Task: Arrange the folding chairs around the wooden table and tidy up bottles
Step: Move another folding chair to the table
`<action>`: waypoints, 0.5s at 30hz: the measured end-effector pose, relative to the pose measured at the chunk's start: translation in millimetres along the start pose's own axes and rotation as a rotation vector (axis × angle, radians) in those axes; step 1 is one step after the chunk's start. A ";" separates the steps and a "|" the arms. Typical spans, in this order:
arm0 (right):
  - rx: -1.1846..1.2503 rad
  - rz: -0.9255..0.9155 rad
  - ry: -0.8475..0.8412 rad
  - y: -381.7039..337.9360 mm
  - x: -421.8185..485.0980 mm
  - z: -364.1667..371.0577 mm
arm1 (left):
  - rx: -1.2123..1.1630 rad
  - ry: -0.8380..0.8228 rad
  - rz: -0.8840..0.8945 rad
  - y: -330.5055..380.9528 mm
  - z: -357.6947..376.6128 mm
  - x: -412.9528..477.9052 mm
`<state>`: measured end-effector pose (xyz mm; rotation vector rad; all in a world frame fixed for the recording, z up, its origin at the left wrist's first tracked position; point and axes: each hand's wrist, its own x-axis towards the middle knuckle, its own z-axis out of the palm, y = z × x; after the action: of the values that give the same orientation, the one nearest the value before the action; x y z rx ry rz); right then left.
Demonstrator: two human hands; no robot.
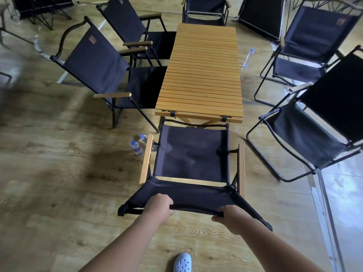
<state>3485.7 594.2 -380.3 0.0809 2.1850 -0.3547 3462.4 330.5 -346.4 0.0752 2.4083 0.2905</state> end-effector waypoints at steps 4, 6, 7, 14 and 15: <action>-0.015 0.001 -0.015 0.5 -16.0 -11.7 | -0.026 0.026 0.023 0.1 0.9 -7.9; -0.006 -0.002 0.001 7.0 -29.3 -21.9 | -0.017 0.051 0.014 -1.7 4.3 -14.2; 0.012 -0.001 0.016 11.3 -37.7 -28.1 | -0.017 0.050 0.010 -2.4 6.4 -18.1; 0.164 0.127 0.148 64.7 -90.4 -76.0 | -0.079 0.023 0.005 23.8 -9.2 -20.7; 0.176 0.153 0.171 74.9 -95.4 -81.6 | -0.077 0.034 0.020 34.3 -13.5 -16.4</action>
<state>3493.1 695.6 -275.3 0.3872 2.2936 -0.4668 3465.0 359.2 -318.1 0.0600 2.4282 0.3967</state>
